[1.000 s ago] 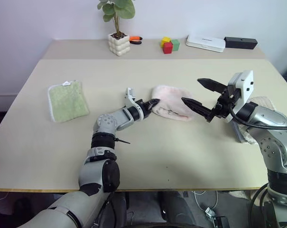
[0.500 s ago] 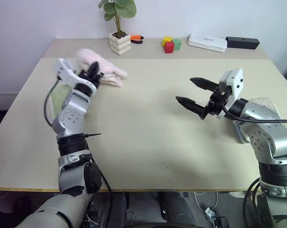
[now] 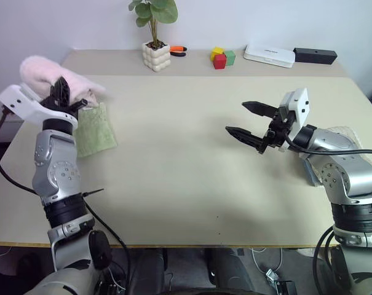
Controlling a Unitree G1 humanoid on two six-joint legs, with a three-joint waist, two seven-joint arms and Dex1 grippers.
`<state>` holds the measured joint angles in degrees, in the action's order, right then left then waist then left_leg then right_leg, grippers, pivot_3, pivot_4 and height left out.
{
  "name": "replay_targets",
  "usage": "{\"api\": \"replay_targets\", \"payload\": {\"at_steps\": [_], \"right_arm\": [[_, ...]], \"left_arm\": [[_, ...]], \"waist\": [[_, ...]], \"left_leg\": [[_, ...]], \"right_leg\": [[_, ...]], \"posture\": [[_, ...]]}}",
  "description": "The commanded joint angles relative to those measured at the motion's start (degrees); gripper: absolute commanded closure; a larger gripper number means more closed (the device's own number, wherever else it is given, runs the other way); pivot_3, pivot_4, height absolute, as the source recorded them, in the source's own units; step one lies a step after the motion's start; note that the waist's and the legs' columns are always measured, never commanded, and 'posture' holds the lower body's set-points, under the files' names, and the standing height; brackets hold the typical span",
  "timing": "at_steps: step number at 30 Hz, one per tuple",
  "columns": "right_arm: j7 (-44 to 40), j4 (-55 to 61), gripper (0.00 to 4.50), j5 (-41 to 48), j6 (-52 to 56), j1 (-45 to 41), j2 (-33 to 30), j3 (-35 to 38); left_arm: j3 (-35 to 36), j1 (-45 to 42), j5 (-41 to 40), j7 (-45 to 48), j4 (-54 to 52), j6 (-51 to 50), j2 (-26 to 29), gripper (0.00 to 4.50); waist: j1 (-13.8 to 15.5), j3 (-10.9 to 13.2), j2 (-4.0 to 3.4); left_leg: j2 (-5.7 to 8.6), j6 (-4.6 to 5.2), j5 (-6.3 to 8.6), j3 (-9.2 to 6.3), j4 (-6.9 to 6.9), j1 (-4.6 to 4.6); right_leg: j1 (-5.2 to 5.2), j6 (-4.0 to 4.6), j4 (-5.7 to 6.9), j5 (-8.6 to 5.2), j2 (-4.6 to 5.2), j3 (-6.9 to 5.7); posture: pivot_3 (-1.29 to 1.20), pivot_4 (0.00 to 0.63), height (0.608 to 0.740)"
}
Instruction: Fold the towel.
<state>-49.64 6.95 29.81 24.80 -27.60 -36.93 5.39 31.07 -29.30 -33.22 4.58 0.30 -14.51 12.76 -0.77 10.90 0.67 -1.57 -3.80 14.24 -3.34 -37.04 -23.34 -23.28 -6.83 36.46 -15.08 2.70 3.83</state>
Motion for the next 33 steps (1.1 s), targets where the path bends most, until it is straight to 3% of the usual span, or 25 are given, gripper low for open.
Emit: {"api": "replay_targets", "payload": {"at_steps": [1,6,10,14,17,20,28,33], "right_arm": [[-1.1,-0.3,0.00,-0.2,-1.4,-2.2,-0.2,0.8],[-1.5,-0.8,0.00,-0.5,-1.7,-2.5,0.1,0.8],[-1.3,-0.9,0.00,-0.6,-1.8,-2.2,0.1,1.0],[-1.2,-0.3,0.00,0.5,-1.0,-1.3,0.5,1.6],[-2.2,0.6,0.00,2.4,0.3,-0.5,0.2,2.2],[-3.1,1.2,0.00,3.7,0.9,0.0,0.1,2.3],[-6.4,3.3,0.00,6.4,1.1,2.4,-0.4,2.2],[-8.0,2.4,0.00,5.8,-0.9,2.9,-0.4,2.4]], "left_arm": [[-0.4,5.7,-2.4,-2.4,-3.9,-0.3,-4.8,4.27],[0.3,10.9,-6.6,-7.9,-7.4,-3.0,-10.9,4.27],[0.8,12.5,-9.9,-11.2,-10.4,-5.0,-12.0,4.27],[0.3,13.6,-13.0,-10.7,-13.0,-6.4,-10.7,2.99],[-0.6,14.4,-14.6,-11.5,-15.8,-7.9,-10.3,1.35],[-1.9,16.0,-16.1,-12.3,-18.6,-9.6,-10.6,0.02],[-12.0,24.9,-16.3,-6.7,-25.1,-18.0,-6.8,0.02],[-19.4,25.8,-10.1,-2.8,-26.2,-17.5,-4.0,0.02]], "waist": [[0.0,0.0,-0.01],[0.0,0.0,0.02],[0.0,0.0,0.02],[0.0,0.0,0.02],[0.0,0.0,0.02],[0.0,0.0,0.02],[-0.1,0.0,0.02],[0.0,0.0,0.00]], "left_leg": [[0.00,0.00,0.00,0.00,0.01,0.00],[-0.01,0.01,0.00,-0.02,-0.02,0.01],[-0.01,0.01,0.00,-0.02,-0.04,0.01],[0.00,0.01,0.00,-0.02,-0.04,0.02],[-0.01,0.00,0.00,-0.02,-0.03,0.02],[-0.01,0.00,0.00,-0.02,-0.03,0.02],[-0.01,0.01,0.00,-0.02,-0.03,0.03],[0.00,0.01,0.00,0.00,-0.03,0.03]], "right_leg": [[0.00,0.00,-0.01,0.00,0.00,0.00],[0.00,0.01,0.05,0.00,-0.03,-0.01],[0.01,0.00,0.04,0.00,-0.02,0.00],[0.01,0.01,0.04,0.00,-0.03,0.00],[0.01,0.01,0.04,0.00,-0.04,0.00],[0.01,0.01,0.04,0.00,-0.03,0.00],[0.02,0.02,0.04,-0.01,-0.04,0.00],[0.02,0.03,0.03,-0.02,-0.04,0.00]], "posture": [[0.00,0.150,0.740],[0.00,0.150,0.740],[0.00,0.150,0.740],[0.00,0.150,0.740],[0.00,0.150,0.740],[0.00,0.150,0.740],[0.00,0.150,0.740],[0.00,0.150,0.740]]}}
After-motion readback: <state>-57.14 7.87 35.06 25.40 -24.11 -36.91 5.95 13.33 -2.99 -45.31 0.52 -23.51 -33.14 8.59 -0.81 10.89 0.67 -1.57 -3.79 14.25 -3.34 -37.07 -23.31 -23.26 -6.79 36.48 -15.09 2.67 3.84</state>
